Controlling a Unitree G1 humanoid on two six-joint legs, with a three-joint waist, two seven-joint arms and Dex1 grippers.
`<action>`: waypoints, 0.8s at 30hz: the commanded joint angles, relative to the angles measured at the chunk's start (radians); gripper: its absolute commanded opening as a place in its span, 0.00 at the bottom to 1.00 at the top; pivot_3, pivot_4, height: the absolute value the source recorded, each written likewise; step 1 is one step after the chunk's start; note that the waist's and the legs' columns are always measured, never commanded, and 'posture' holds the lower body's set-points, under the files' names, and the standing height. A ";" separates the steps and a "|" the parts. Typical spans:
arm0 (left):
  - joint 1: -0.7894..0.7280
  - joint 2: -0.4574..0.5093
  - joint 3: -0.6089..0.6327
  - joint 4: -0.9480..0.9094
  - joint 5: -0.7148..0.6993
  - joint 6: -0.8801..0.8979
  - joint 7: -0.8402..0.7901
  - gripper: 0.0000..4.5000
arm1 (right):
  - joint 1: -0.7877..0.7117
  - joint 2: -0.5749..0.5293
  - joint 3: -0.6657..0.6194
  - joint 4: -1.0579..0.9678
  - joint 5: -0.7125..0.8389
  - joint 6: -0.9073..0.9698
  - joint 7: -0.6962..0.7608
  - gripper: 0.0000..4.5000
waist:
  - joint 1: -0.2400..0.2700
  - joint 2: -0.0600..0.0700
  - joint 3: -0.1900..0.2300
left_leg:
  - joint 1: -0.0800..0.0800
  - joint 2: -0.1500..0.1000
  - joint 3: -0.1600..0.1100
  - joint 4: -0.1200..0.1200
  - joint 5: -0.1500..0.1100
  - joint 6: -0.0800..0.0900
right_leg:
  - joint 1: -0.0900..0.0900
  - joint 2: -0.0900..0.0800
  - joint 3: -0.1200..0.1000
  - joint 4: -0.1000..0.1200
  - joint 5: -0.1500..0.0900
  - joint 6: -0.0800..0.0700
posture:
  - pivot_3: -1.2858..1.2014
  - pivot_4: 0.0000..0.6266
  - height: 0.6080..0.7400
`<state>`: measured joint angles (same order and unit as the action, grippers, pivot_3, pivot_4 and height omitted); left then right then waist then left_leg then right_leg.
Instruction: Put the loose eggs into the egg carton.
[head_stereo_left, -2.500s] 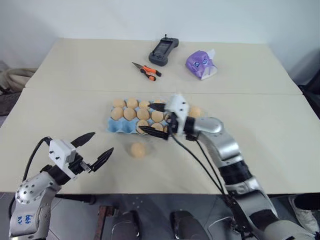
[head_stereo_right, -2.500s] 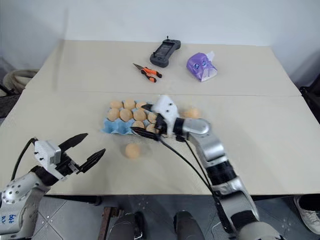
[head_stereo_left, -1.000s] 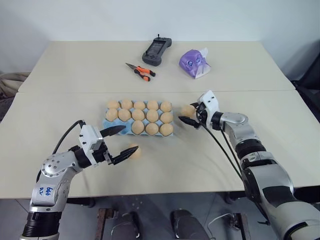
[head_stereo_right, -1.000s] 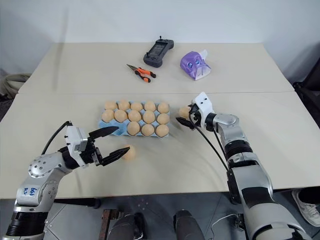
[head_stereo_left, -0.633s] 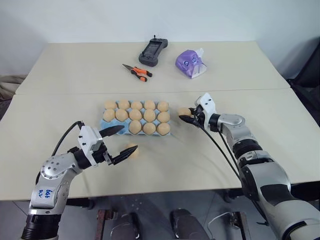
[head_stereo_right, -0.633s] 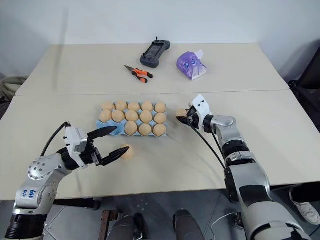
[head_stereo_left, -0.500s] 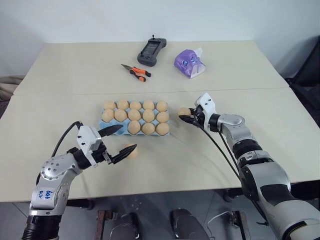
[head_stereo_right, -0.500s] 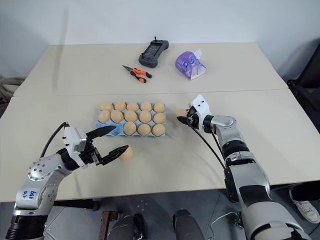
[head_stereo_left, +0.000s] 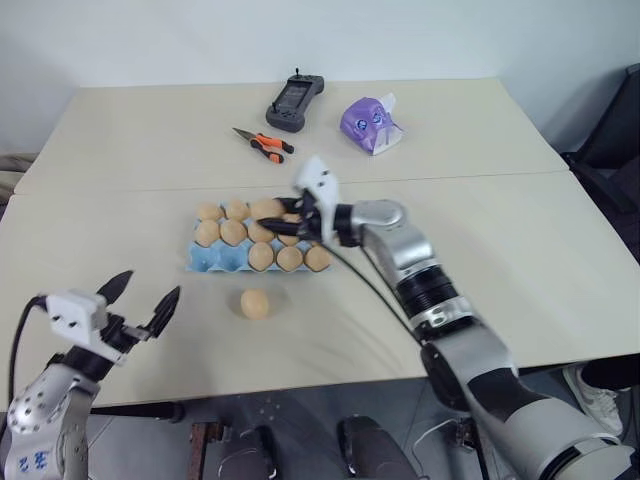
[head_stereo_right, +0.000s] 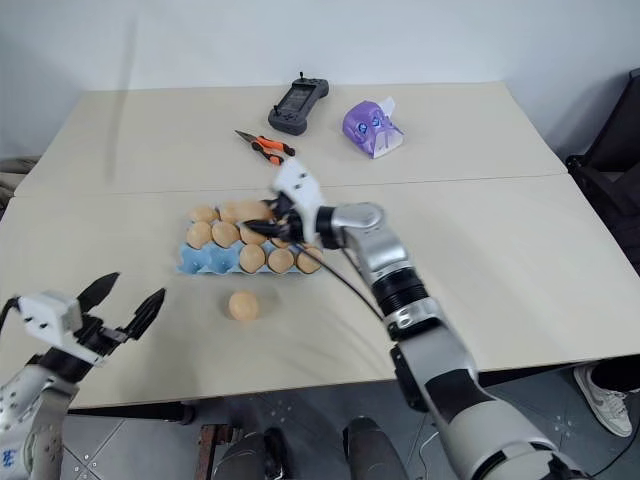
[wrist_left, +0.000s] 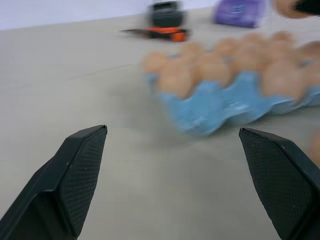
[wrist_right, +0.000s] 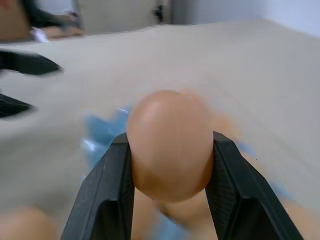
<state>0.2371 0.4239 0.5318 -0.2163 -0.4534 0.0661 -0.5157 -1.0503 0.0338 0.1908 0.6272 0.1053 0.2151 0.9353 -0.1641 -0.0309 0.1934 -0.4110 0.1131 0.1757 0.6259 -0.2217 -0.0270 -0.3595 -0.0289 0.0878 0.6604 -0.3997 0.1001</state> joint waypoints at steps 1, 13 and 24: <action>0.037 -0.026 0.029 -0.063 -0.012 -0.024 0.031 1.00 | -0.011 0.049 0.035 -0.040 -0.010 0.019 -0.030 0.34 | 0.007 -0.002 -0.001 | -0.001 -0.001 -0.001 -0.001 0.000 0.000 | 0.000 0.000 -0.002 0.000 0.000 0.000 | 0.52 0.24 1.00; -0.001 -0.010 -0.038 -0.120 -0.004 0.005 0.030 1.00 | -0.031 0.095 0.052 0.003 -0.015 0.013 -0.051 0.88 | 0.018 -0.007 -0.003 | -0.001 -0.010 -0.002 -0.011 -0.001 -0.005 | -0.002 -0.007 -0.005 -0.004 -0.001 -0.003 | 0.52 0.24 1.00; -0.079 0.052 -0.161 -0.114 0.005 0.051 -0.047 1.00 | 0.390 -0.293 -0.125 -0.561 0.177 0.035 0.111 1.00 | 0.046 -0.008 -0.003 | -0.012 -0.006 -0.001 -0.008 0.002 -0.002 | -0.013 -0.002 -0.003 -0.004 -0.001 -0.003 | 0.52 0.24 1.00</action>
<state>0.1623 0.4575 0.3849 -0.3067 -0.4524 0.1173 -0.5380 -0.6969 -0.2156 0.1200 0.1631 0.2377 0.2637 1.0263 -0.1180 -0.0386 0.1901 -0.4223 0.1065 0.1749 0.6185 -0.2200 -0.0289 -0.3722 -0.0294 0.0849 0.6567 -0.4008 0.0967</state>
